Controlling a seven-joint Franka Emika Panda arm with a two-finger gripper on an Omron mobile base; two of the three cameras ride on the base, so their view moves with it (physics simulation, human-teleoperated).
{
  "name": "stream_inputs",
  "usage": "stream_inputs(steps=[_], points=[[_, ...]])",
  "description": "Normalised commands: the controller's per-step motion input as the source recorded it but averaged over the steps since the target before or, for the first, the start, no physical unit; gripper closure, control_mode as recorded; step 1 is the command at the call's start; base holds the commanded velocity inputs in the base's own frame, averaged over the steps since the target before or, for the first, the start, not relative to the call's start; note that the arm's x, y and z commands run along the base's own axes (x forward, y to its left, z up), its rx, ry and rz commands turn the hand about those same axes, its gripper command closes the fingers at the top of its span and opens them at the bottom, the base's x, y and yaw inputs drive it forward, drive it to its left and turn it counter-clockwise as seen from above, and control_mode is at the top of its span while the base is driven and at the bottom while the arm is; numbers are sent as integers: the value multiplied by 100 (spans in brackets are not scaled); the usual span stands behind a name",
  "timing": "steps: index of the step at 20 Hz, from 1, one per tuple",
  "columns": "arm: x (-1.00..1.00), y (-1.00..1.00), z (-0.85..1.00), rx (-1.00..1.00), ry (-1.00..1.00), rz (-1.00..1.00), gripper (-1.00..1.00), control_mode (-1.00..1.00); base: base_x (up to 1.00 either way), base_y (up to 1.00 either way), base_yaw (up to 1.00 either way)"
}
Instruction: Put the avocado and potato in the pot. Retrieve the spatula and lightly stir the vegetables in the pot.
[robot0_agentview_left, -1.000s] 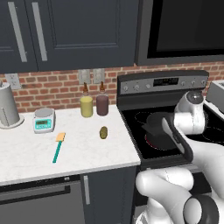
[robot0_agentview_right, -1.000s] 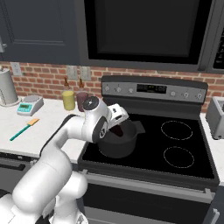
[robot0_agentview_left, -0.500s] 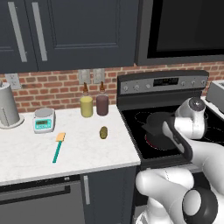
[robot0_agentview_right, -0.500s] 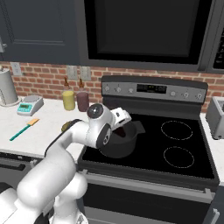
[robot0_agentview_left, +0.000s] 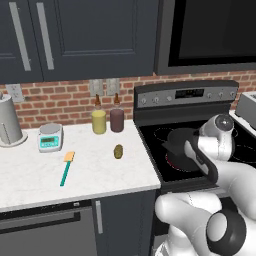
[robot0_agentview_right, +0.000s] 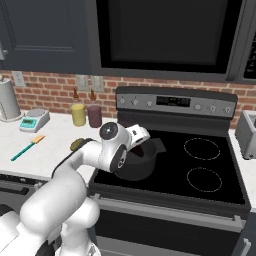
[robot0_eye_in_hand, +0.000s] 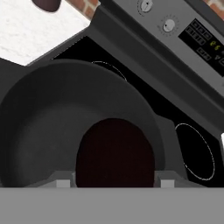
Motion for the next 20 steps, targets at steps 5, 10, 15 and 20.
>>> stream_inputs(steps=[5,10,15,20], points=[[-1,0,0,0,0,0,-100,-100,0,0,0],[-2,0,0,0,0,0,-100,-100,0,0,0],[-13,1,40,0,-1,0,-100,-100,0,0,0],[-41,50,75,-3,-1,0,-100,-100,0,0,0]])
